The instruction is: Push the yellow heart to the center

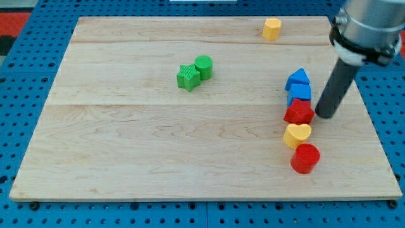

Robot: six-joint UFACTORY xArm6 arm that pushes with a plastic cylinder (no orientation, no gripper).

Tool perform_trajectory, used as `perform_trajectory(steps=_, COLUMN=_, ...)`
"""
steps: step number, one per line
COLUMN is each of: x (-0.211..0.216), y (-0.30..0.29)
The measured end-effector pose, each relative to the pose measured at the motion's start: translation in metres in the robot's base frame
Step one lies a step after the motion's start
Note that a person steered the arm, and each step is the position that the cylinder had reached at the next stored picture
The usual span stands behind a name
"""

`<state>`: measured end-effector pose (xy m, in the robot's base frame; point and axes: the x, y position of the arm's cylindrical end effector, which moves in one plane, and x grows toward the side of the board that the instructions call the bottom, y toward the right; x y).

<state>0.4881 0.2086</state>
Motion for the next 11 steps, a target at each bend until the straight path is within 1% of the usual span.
perform_trajectory(steps=1, x=0.018, y=-0.022)
perform_trajectory(steps=2, x=0.017, y=-0.067)
perform_trajectory(steps=3, x=0.022, y=-0.072)
perform_trajectory(steps=5, x=0.026, y=-0.061)
perform_trajectory(steps=7, x=0.047, y=-0.063)
perform_trajectory(steps=8, x=0.049, y=-0.116)
perform_trajectory(steps=10, x=0.081, y=-0.176)
perform_trajectory(steps=11, x=0.053, y=-0.220)
